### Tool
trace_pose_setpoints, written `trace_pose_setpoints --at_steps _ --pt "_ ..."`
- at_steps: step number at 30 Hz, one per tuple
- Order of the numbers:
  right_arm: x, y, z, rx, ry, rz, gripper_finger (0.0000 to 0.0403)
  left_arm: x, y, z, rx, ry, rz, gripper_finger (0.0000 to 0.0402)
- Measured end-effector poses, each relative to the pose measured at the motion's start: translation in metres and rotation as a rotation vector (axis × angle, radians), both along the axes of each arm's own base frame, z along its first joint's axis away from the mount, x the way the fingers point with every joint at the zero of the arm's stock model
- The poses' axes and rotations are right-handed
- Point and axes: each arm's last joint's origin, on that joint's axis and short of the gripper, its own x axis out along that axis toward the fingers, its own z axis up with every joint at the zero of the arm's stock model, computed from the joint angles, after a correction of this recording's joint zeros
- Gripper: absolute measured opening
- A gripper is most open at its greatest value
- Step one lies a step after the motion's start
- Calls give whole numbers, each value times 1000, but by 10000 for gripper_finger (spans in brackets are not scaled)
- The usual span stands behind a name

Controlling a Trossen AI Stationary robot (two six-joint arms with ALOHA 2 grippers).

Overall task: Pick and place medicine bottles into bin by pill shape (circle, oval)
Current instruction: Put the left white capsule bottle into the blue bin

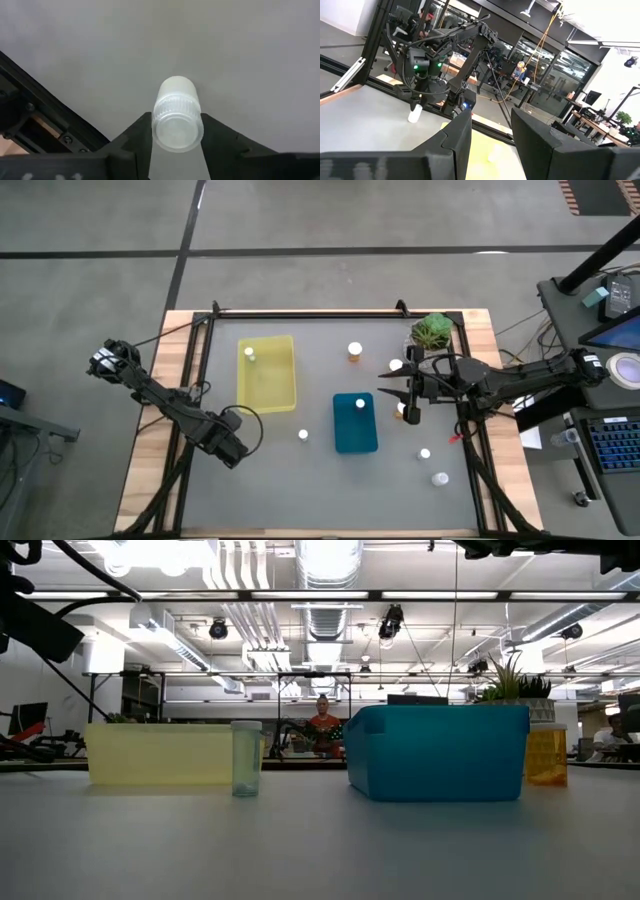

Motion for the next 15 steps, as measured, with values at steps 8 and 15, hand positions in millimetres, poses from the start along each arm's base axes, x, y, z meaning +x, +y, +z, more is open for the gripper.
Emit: trace_pose_setpoints --at_steps 8,15 --pt "0 0 0 -2 3 -1 130 11 -11 25 -141 -31 -73 123" --pt "0 0 -1 0 6 -1 130 35 -18 76 -220 -225 -144 125"
